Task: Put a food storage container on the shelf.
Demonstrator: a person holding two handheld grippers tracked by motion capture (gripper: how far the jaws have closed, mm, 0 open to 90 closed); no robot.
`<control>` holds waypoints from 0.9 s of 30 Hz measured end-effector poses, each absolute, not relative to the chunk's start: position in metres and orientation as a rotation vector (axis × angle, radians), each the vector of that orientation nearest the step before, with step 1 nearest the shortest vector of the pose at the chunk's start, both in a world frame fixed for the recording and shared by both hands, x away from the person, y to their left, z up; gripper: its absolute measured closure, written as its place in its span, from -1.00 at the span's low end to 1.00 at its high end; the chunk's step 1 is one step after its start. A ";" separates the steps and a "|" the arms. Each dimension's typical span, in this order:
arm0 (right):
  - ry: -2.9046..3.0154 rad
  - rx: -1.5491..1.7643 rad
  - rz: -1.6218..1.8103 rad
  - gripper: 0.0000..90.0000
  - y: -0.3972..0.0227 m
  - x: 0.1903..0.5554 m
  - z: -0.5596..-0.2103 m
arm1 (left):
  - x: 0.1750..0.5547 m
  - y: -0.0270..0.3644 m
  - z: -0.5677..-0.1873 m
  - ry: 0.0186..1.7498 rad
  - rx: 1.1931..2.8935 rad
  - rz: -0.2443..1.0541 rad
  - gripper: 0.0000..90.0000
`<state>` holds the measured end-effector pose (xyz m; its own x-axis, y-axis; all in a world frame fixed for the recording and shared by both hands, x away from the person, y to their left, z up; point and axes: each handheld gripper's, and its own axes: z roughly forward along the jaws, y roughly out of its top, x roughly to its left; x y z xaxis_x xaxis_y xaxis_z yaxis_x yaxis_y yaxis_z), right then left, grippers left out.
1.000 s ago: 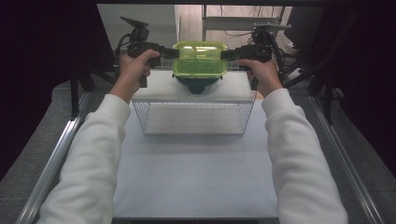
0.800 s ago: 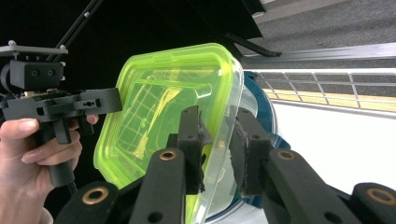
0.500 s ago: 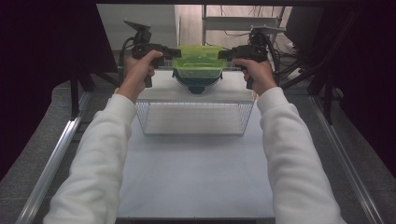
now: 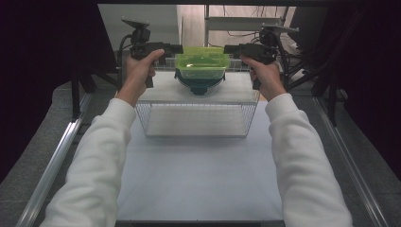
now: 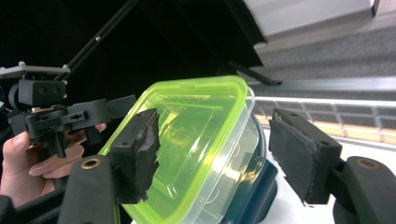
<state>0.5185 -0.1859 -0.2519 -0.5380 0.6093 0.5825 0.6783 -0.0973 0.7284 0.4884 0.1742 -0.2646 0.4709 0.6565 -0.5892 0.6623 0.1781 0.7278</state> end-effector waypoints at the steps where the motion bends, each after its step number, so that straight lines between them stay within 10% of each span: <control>1: -2.070 -1.474 -1.751 -0.28 -0.189 0.516 -0.250 | 0.486 0.175 -0.264 1.203 1.503 -0.003 -0.34; 27: -2.458 -1.187 -1.791 -0.29 -0.251 0.389 -0.287 | 0.339 0.203 -0.322 0.988 1.728 0.129 -0.41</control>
